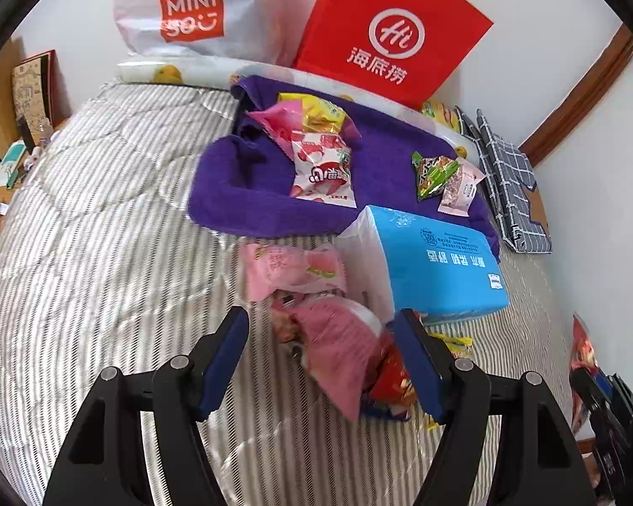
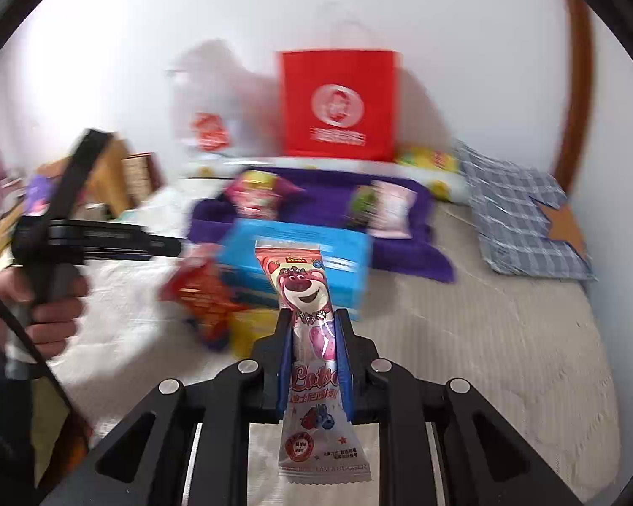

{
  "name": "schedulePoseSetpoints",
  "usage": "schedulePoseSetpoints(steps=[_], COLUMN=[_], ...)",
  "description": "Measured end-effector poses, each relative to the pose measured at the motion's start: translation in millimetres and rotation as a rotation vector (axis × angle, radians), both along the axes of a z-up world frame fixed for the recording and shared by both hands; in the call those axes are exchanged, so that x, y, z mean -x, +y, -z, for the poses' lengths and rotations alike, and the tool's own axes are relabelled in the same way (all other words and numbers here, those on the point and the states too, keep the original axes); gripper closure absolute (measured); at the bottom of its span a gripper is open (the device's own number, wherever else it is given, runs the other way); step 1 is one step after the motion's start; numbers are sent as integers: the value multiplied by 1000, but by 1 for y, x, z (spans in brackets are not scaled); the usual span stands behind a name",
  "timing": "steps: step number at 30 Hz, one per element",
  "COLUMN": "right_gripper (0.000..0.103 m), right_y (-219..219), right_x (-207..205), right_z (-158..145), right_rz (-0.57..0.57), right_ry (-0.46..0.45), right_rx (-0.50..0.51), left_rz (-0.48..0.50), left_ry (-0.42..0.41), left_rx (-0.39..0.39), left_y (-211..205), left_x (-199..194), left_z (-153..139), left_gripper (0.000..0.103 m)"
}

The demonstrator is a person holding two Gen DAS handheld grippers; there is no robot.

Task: Organize snacks
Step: 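Lift the bear-print packet with the right tool while the left tool reaches the large pink bag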

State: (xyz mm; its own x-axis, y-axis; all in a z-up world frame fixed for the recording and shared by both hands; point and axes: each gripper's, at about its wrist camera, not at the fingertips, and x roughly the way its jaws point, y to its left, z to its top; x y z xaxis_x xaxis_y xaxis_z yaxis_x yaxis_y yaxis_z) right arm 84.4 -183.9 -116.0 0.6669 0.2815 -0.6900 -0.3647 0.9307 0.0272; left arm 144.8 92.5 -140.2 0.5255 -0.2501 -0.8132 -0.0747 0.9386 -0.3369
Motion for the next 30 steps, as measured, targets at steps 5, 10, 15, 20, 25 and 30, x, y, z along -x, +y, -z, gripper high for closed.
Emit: schedulePoseSetpoints(steps=[5,10,15,20,25,30], right_gripper=[85,85,85,85,85,85], right_y=[-24,-34,-35,-33,-34,-35], right_x=[-21,-36,-53,-64,-70,-72], right_z=[27,51,62,71,78,85], right_rz=[85,134,162,168,180,189], right_ry=[52,83,88,104,122,132], right_rx=[27,27,19,-1,-20,-15], left_rz=[4,-5,7,20,16,37], left_ry=[55,61,65,83,85,99], left_rx=[15,38,32,-15,-8,-28], left_y=[-10,-10,-9,-4,4,-7], left_x=[-18,-21,-17,-8,-7,-18], left_z=[15,19,18,19,21,27], left_gripper=[34,34,34,37,37,33])
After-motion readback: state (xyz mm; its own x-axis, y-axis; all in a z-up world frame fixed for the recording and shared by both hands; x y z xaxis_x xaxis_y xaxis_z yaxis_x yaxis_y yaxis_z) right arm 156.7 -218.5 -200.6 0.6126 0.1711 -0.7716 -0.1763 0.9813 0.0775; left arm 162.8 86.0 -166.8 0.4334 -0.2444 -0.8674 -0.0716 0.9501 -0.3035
